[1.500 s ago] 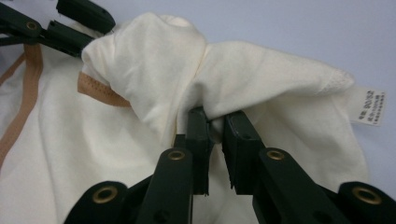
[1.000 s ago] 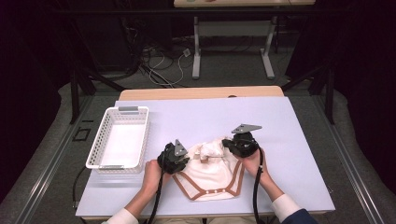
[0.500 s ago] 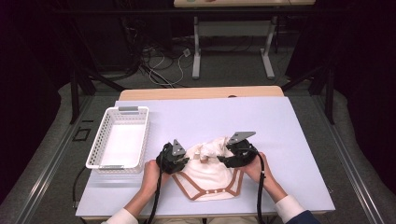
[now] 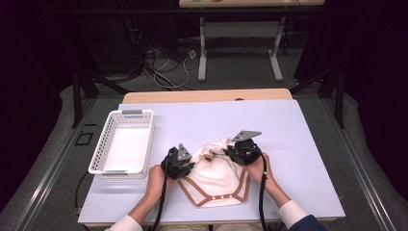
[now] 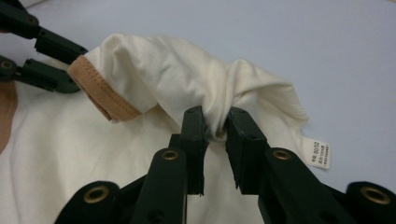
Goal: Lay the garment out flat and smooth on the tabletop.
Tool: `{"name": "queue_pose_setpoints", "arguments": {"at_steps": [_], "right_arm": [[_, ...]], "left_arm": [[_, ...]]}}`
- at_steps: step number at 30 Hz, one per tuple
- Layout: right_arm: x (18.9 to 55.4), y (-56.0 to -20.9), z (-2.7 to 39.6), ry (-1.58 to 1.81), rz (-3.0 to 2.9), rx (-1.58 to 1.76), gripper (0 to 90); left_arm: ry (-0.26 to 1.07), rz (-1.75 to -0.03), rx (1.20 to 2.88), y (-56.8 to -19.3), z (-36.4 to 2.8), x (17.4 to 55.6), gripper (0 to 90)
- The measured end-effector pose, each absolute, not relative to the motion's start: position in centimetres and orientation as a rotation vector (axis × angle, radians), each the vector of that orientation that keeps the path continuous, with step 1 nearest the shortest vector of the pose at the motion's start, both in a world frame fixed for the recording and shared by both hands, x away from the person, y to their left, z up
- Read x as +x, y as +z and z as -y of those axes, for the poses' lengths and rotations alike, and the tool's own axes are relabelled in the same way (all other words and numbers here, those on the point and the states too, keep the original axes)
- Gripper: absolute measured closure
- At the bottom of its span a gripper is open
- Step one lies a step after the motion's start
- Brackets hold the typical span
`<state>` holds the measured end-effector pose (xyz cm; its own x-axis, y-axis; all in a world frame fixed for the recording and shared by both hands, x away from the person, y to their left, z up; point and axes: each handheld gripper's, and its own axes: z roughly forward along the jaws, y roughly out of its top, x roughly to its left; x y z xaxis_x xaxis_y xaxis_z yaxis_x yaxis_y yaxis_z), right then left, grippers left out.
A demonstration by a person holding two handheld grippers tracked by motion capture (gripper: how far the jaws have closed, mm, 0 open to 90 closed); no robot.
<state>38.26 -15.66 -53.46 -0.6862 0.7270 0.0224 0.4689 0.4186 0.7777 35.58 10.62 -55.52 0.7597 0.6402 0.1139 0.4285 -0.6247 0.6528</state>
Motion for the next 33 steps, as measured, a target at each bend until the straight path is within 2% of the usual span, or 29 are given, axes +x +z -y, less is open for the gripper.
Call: {"name": "queue_pose_setpoints", "arguments": {"at_steps": [4, 8, 10, 16, 17, 21, 26, 33], "right_arm": [[39.0, -53.4, 15.7, 1.151, -2.328, 1.064, 76.5], [39.8, -53.6, 15.6, 1.167, -2.297, 1.104, 76.0], [40.1, -53.7, 15.5, 1.171, -2.29, 1.116, 75.6], [40.9, -54.0, 15.3, 1.168, -2.26, 1.141, 74.4], [41.0, -54.1, 15.4, 1.153, -2.254, 1.138, 72.6], [41.4, -54.8, 15.7, 1.105, -2.259, 1.186, 68.4], [41.7, -55.2, 16.0, 1.092, -2.285, 1.22, 63.1], [41.7, -55.4, 16.3, 1.076, -2.293, 1.235, 59.7]], "left_arm": [[0.478, -0.8, 2.338, -55.5, -10.4, 35.5, 67.6], [0.488, -0.793, 2.354, -55.2, -10.1, 35.6, 54.2], [0.501, -0.786, 2.367, -55.0, -9.6, 35.5, 50.7], [0.54, -0.779, 2.34, -54.5, -8.5, 36.0, 45.0], [0.547, -0.772, 2.339, -54.5, -8.3, 36.2, 45.8], [0.609, -0.765, 2.354, -54.9, -7.9, 36.9, 58.2], [0.686, -0.83, 2.32, -55.0, -8.4, 37.4, 67.9], [0.718, -0.89, 2.296, -55.0, -9.0, 37.6, 69.7]]}}
